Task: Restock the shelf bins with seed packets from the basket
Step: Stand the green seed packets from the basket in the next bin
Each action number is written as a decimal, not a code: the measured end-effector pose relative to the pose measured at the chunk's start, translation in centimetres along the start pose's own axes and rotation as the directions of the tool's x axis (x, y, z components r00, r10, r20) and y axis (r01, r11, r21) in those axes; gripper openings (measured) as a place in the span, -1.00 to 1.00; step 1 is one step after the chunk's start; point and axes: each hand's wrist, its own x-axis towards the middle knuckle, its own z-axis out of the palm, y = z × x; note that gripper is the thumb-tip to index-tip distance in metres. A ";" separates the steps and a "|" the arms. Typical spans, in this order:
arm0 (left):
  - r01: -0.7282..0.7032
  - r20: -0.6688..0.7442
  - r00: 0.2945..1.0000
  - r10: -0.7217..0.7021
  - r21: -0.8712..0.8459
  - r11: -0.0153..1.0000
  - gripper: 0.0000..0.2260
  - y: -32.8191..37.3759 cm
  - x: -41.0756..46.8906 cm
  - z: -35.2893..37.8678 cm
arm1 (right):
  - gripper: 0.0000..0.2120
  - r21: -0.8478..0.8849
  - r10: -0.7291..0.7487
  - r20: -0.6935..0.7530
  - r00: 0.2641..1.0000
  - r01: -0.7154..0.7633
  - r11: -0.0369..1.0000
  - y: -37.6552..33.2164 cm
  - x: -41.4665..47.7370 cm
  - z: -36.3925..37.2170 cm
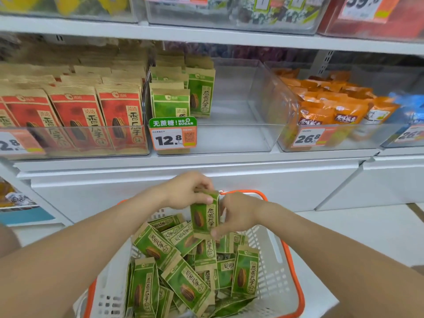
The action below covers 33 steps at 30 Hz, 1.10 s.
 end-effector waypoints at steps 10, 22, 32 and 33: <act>-0.319 -0.817 0.527 0.233 0.064 0.946 -0.86 9.5 -3.0 -8.2 | -0.43 0.091 -0.009 -0.885 0.466 0.193 0.977 -2.1 -2.4 -7.0; 0.365 -0.688 0.660 0.304 0.646 0.670 -0.41 6.8 -1.8 -10.0 | -0.73 0.142 0.080 -0.906 0.416 0.120 0.983 -1.5 3.0 -15.3; 0.388 -0.652 0.734 0.189 0.632 0.671 -0.29 6.2 -0.9 -11.3 | -0.81 0.343 0.287 -0.602 0.745 -0.083 0.936 -1.5 9.0 -20.0; 0.385 -0.652 0.734 0.189 0.630 0.675 -0.30 6.3 -0.9 -11.3 | -0.82 0.381 0.308 -0.586 0.750 -0.080 0.921 -1.3 9.5 -20.3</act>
